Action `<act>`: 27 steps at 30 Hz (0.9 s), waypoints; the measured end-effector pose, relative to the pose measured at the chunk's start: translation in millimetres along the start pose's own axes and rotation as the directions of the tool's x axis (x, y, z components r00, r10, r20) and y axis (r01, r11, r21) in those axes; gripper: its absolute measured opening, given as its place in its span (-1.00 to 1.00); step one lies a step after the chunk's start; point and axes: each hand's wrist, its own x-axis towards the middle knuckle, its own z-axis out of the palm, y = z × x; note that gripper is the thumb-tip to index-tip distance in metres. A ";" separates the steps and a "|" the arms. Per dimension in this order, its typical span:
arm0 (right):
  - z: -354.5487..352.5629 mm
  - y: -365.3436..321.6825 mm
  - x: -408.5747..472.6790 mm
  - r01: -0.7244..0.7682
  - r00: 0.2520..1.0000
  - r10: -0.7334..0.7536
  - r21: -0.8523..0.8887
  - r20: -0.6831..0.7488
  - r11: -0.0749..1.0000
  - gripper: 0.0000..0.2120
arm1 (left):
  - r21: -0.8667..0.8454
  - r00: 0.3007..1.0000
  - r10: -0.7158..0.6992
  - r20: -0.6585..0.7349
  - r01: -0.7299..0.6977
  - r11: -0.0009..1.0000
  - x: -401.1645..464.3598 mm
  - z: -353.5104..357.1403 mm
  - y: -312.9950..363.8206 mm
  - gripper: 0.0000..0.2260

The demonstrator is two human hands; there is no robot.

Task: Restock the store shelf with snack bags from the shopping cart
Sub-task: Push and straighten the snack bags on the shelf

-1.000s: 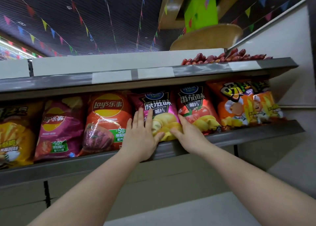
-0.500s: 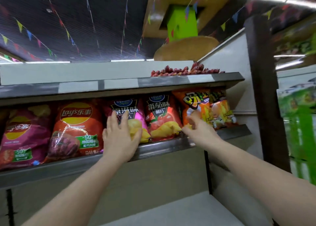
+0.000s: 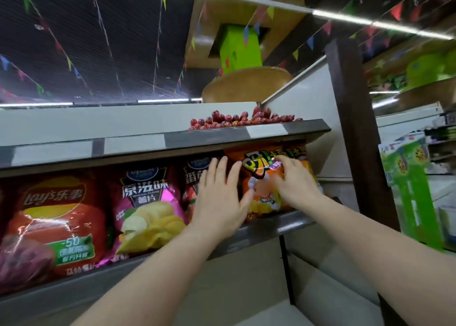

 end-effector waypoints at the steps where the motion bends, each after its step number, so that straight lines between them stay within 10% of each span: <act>1: 1.3 5.6 1.0 0.007 1.000 -0.007 -0.014 -0.006 1.000 -0.54 | -0.011 0.999 0.039 -0.006 -0.039 0.999 6.4 5.0 6.0 -0.46; 27: 30.7 63.8 74.5 0.274 0.918 -0.258 -0.012 0.303 0.962 -0.57 | 0.385 0.968 -0.223 0.118 0.163 0.908 88.2 67.3 44.0 -0.51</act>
